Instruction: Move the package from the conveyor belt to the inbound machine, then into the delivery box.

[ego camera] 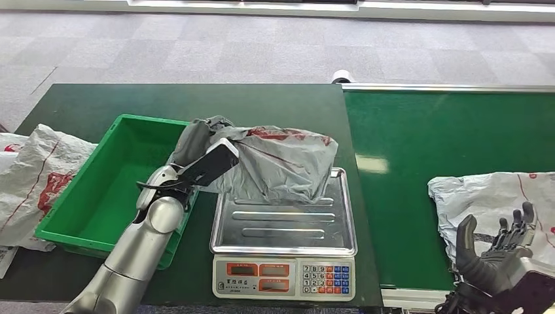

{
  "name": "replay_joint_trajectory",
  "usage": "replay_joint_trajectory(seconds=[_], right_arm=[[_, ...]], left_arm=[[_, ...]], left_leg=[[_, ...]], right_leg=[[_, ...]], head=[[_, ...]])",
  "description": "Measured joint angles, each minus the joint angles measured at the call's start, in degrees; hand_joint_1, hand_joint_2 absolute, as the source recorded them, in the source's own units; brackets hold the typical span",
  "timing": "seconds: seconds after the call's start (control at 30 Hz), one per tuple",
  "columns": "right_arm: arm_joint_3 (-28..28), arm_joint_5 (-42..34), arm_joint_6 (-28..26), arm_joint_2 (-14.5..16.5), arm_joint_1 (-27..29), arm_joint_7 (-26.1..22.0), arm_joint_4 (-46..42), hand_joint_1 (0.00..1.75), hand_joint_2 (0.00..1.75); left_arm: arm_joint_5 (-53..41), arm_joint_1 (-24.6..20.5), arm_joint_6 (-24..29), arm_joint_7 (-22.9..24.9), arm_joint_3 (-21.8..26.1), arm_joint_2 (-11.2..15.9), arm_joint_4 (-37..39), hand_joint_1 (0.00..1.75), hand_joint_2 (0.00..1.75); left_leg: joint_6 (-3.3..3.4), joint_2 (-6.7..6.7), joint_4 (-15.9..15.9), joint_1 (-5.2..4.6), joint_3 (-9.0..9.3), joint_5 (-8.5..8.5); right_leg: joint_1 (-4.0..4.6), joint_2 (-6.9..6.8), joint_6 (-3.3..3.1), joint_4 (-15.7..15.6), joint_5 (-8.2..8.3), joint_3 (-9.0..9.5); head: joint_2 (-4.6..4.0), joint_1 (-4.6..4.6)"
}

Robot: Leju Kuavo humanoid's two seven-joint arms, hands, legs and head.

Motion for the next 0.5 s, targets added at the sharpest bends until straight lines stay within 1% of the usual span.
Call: replay_joint_trajectory(seconds=[0.1,0.17,0.37,0.5], right_arm=[[0.0,0.1,0.7,0.5,0.0,0.0,-0.1,0.00,1.75],[0.0,0.3,0.8,0.7,-0.1,0.1,-0.1,0.00,1.75],[0.0,0.6,0.8,0.9,-0.1,0.2,-0.1,0.00,1.75],[0.0,0.6,0.8,1.0,0.1,0.2,-0.1,0.00,1.75]], left_arm=[[-3.3,0.0,5.5,1.2,2.6,-0.6,-4.0,1.75,1.75],[-5.4,-0.4,7.9,2.2,4.1,-0.9,-5.9,1.75,1.75],[-10.7,-3.6,13.2,5.9,8.7,-0.9,-7.6,1.75,1.75],[-11.4,-5.4,14.2,6.7,11.5,-0.6,-7.5,1.75,1.75]], left_leg=[[0.00,0.01,0.0,0.00,0.00,0.00],[0.00,0.01,0.0,0.00,0.01,0.01],[-0.01,0.00,0.0,0.00,0.02,0.02],[-0.01,0.00,0.0,0.00,0.02,0.02]], right_leg=[[0.00,0.02,0.00,0.0,0.00,0.01],[0.00,0.01,0.00,0.0,0.00,0.02],[0.00,0.02,-0.01,0.0,0.01,0.02],[0.00,0.01,-0.01,0.0,0.01,0.03]], head=[[0.00,-0.01],[0.00,-0.01],[0.00,0.00],[0.00,-0.02]])
